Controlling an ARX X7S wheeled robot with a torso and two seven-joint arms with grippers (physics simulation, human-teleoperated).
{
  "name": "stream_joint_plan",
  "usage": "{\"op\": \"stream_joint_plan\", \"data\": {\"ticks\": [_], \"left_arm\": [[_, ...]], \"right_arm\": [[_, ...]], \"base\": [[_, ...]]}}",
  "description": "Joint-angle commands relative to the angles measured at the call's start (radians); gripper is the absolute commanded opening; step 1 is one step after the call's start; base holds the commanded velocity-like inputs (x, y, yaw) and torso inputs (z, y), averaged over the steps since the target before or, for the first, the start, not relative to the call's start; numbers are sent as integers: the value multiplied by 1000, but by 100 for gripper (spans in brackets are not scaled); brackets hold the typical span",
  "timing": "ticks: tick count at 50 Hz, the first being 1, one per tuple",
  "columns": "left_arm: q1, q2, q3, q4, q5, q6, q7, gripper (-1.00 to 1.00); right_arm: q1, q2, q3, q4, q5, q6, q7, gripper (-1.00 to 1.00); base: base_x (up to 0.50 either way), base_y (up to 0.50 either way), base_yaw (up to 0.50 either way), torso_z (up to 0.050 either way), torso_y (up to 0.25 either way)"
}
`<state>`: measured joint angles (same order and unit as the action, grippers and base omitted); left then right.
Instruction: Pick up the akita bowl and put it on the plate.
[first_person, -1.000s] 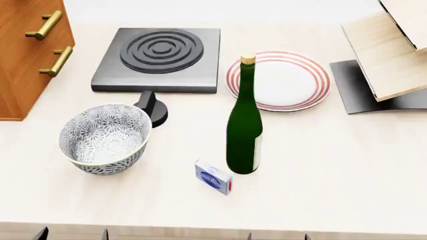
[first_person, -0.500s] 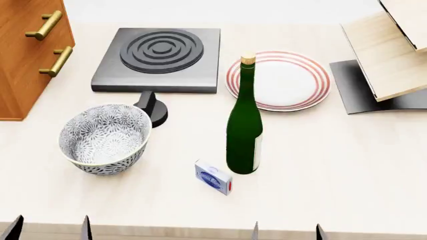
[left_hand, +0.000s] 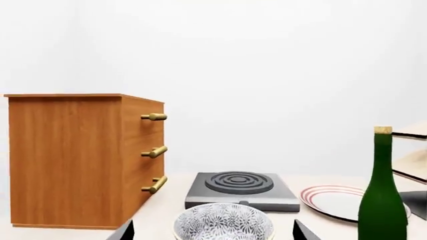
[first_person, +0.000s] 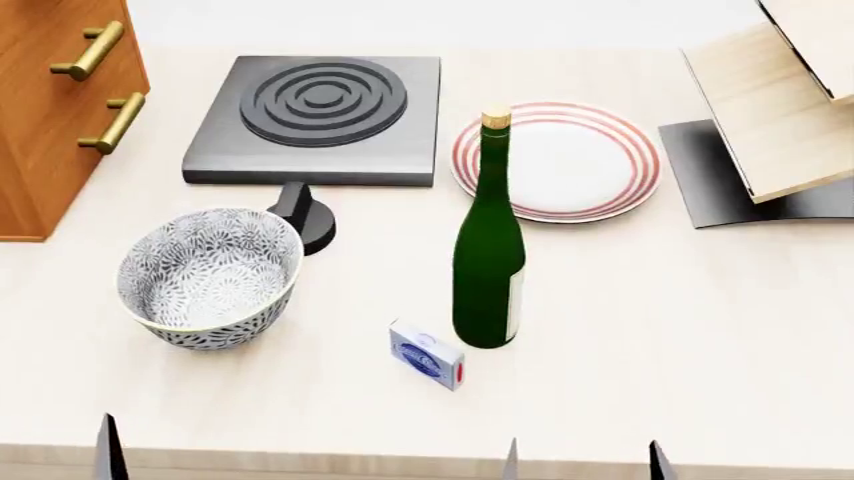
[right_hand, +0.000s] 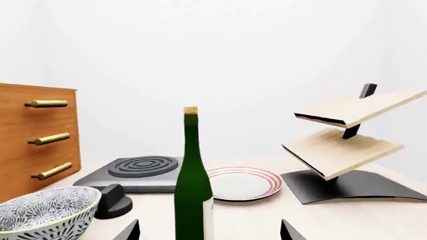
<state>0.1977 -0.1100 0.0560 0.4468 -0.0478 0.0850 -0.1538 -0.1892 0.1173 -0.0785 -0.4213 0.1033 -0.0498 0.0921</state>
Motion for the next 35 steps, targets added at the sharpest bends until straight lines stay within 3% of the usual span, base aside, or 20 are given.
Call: {"op": "stream_joint_plan", "data": {"ticks": [1, 9, 20, 29, 35], "left_arm": [[-1, -14, 4, 1, -15, 19, -21, 100], [-6, -23, 1, 1, -32, 26, -33, 100], [-21, -37, -38, 6, -72, 27, -62, 100], [-49, -55, -138, 0, -124, 23, -118, 100], [-49, -57, -144, -6, -128, 32, -128, 100]], "right_arm": [[-7, 14, -9, -9, 18, -16, 13, 100], [4, 20, -8, 1, 44, -4, 21, 100], [14, 30, -14, 17, 46, -5, 36, 100], [32, 43, 48, 8, 85, 3, 77, 100], [23, 43, 32, 9, 74, -30, 75, 100]], "base": [[0, -62, 0, 0, 0], [0, -204, 0, 0, 0], [0, -432, 0, 0, 0], [0, -368, 0, 0, 0], [0, -292, 0, 0, 0]]}}
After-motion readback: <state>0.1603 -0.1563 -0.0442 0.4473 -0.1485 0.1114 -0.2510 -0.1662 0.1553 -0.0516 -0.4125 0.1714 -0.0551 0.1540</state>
